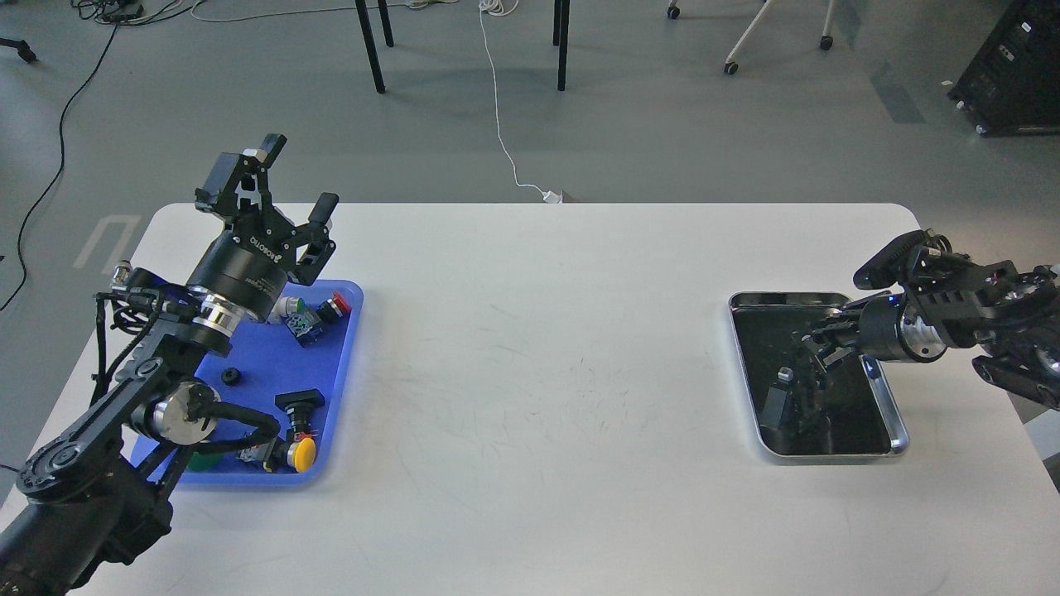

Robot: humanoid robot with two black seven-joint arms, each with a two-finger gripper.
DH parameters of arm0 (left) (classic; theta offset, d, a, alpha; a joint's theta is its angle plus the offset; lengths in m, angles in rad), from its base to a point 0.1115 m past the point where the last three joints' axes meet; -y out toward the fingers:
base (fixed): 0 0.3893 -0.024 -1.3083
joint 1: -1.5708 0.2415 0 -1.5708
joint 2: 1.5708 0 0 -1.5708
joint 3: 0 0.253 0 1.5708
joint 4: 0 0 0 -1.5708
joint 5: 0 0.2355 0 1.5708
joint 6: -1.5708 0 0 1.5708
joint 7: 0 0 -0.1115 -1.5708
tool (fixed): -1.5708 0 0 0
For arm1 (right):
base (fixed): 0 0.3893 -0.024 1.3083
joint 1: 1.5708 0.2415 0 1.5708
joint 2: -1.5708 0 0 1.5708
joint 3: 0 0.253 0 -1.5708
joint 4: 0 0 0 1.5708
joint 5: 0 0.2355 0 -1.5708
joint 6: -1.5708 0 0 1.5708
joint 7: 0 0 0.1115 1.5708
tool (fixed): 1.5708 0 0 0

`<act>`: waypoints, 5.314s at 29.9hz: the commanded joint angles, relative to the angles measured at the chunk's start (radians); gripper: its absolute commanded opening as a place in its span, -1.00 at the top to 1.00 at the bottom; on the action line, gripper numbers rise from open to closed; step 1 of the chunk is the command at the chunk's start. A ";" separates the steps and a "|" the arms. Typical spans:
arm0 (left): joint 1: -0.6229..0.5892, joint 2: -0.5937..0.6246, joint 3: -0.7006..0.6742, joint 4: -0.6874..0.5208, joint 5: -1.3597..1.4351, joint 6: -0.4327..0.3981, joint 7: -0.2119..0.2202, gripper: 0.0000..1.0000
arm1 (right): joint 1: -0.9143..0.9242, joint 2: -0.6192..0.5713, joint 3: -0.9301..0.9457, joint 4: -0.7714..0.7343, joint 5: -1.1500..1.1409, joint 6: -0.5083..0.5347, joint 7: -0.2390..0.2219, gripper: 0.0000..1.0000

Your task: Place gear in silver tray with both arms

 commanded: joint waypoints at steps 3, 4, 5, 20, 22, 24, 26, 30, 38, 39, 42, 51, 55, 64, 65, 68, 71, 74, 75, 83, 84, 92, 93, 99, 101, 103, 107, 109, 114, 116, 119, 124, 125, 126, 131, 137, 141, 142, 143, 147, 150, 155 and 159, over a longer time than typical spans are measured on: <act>0.000 0.006 0.000 -0.002 0.000 0.000 0.000 -0.96 | 0.002 0.013 0.000 -0.008 0.002 0.000 0.000 0.53; 0.000 0.006 0.000 -0.002 0.000 -0.001 0.000 -0.96 | 0.002 0.014 0.000 -0.006 0.002 0.000 0.000 0.48; 0.000 0.006 0.000 -0.002 0.000 -0.001 0.000 -0.96 | 0.002 0.014 0.000 -0.003 0.002 0.000 0.000 0.46; 0.000 0.006 0.000 -0.002 0.000 -0.003 -0.002 -0.96 | 0.052 -0.031 0.032 0.101 0.008 -0.015 0.000 -0.69; 0.000 0.007 0.002 -0.002 0.000 -0.003 -0.003 -0.96 | 0.089 -0.068 0.089 0.153 0.019 -0.015 0.000 -0.91; 0.000 0.010 0.002 -0.003 0.000 -0.003 -0.003 -0.96 | 0.106 -0.108 0.175 0.200 0.043 -0.010 0.000 -0.94; 0.000 0.012 0.006 -0.003 0.000 -0.003 -0.005 -0.96 | 0.097 -0.137 0.271 0.245 0.092 -0.009 0.000 -0.96; 0.002 0.019 0.011 -0.008 0.007 0.000 -0.012 -0.96 | 0.022 -0.183 0.471 0.313 0.258 -0.009 0.000 -0.96; 0.057 0.084 0.015 -0.090 0.256 0.008 -0.068 -0.96 | -0.383 -0.066 1.101 0.319 0.747 -0.007 0.000 -0.97; 0.072 0.097 0.024 -0.110 0.317 0.008 -0.068 -0.96 | -0.427 -0.043 1.173 0.314 0.764 -0.004 0.000 -0.97; 0.084 0.159 0.064 -0.147 0.533 0.008 -0.068 -0.96 | -0.517 -0.001 1.298 0.319 0.789 0.014 0.000 -0.98; 0.037 0.459 0.173 -0.170 1.329 0.074 -0.068 -0.96 | -0.581 0.060 1.332 0.282 0.964 0.163 0.000 -0.98; 0.012 0.567 0.276 -0.138 1.516 0.075 -0.068 -0.96 | -0.575 0.060 1.326 0.282 0.964 0.163 0.000 -0.98; -0.179 0.564 0.511 0.012 1.516 0.069 -0.068 -0.66 | -0.574 0.059 1.324 0.285 0.962 0.164 0.000 -0.98; -0.187 0.561 0.531 0.024 1.516 0.069 -0.068 -0.64 | -0.575 0.057 1.324 0.287 0.962 0.164 0.000 -0.98; -0.202 0.549 0.574 0.075 1.516 0.069 -0.068 -0.63 | -0.575 0.056 1.324 0.287 0.962 0.164 0.000 -0.98; -0.206 0.530 0.580 0.106 1.516 0.066 -0.068 -0.62 | -0.574 0.053 1.324 0.287 0.962 0.164 0.000 -0.98; -0.209 0.526 0.597 0.116 1.516 0.043 -0.068 -0.55 | -0.574 0.047 1.324 0.287 0.962 0.164 0.000 -0.98; -0.210 0.523 0.601 0.120 1.516 0.038 -0.068 -0.53 | -0.574 0.047 1.324 0.287 0.962 0.164 0.000 -0.98; -0.212 0.489 0.604 0.146 1.516 0.034 -0.068 -0.27 | -0.572 0.044 1.324 0.290 0.962 0.164 0.000 -0.98; -0.212 0.484 0.604 0.153 1.516 0.034 -0.068 -0.23 | -0.572 0.044 1.324 0.291 0.962 0.164 0.000 -0.98; -0.219 0.477 0.621 0.198 1.516 0.035 -0.068 0.31 | -0.575 0.045 1.324 0.293 0.962 0.164 0.000 -0.98; -0.219 0.477 0.621 0.201 1.516 0.035 -0.068 0.44 | -0.575 0.045 1.324 0.291 0.962 0.164 0.000 -0.98; -0.233 0.477 0.620 0.202 1.516 0.037 -0.068 0.76 | -0.578 0.045 1.327 0.291 0.962 0.164 0.000 -0.98; -0.238 0.477 0.620 0.201 1.516 0.038 -0.068 0.76 | -0.578 0.047 1.326 0.290 0.962 0.164 0.000 -0.98; -0.252 0.477 0.620 0.199 1.516 0.038 -0.068 0.76 | -0.578 0.045 1.327 0.291 0.962 0.164 0.000 -0.98; -0.314 0.477 0.617 0.169 1.470 0.032 -0.068 0.75 | -0.575 0.045 1.330 0.291 0.962 0.164 0.000 -0.98; -0.371 0.484 0.620 0.120 1.396 0.020 -0.068 0.75 | -0.571 0.045 1.330 0.291 0.964 0.164 0.000 -0.98; -0.500 0.504 0.620 -0.050 1.348 -0.087 -0.068 0.74 | -0.517 0.042 1.336 0.302 0.967 0.178 0.000 -0.98; -0.511 0.498 0.620 -0.109 1.351 -0.103 -0.068 0.73 | -0.479 0.036 1.335 0.303 0.970 0.181 0.000 -0.98; -0.518 0.480 0.641 -0.187 1.376 -0.112 -0.068 0.72 | -0.381 0.034 1.323 0.311 0.981 0.197 0.000 -0.98; -0.554 0.326 0.727 -0.180 1.492 -0.161 -0.068 0.72 | -0.212 0.045 1.272 0.313 1.068 0.204 0.000 -0.98; -0.555 0.296 0.744 -0.169 1.509 -0.167 -0.068 0.72 | -0.172 0.048 1.242 0.311 1.114 0.203 0.000 -0.98; -0.560 0.268 0.755 -0.155 1.516 -0.170 -0.068 0.72 | -0.138 0.056 1.214 0.310 1.143 0.203 0.000 -0.98; -0.609 0.115 0.833 -0.060 1.516 -0.175 -0.068 0.72 | -0.057 0.099 1.117 0.300 1.168 0.197 0.000 -0.98; -0.687 -0.069 0.956 0.076 1.516 -0.175 -0.068 0.72 | -0.071 0.123 1.097 0.293 1.165 0.191 0.000 -0.98; -0.695 -0.174 0.966 0.138 1.516 -0.176 -0.068 0.72 | -0.074 0.116 1.079 0.291 1.165 0.191 0.000 -0.98; -0.699 -0.198 0.980 0.150 1.516 -0.176 -0.068 0.72 | -0.078 0.116 1.079 0.291 1.165 0.191 0.000 -0.98; -0.710 -0.226 1.000 0.162 1.516 -0.176 -0.068 0.72 | -0.081 0.116 1.079 0.291 1.165 0.191 0.000 -0.98; -0.736 -0.327 1.075 0.219 1.516 -0.176 -0.068 0.72 | -0.084 0.114 1.077 0.291 1.165 0.189 0.000 -0.98; -0.736 -0.332 1.080 0.244 1.516 -0.176 -0.068 0.72 | -0.084 0.113 1.076 0.291 1.165 0.189 0.000 -0.98; -0.735 -0.332 1.081 0.247 1.516 -0.176 -0.068 0.72 | -0.084 0.103 1.074 0.291 1.165 0.189 0.000 -0.98; -0.736 -0.332 1.081 0.248 1.516 -0.176 -0.068 0.72 | -0.094 0.100 1.074 0.290 1.163 0.189 0.000 -0.98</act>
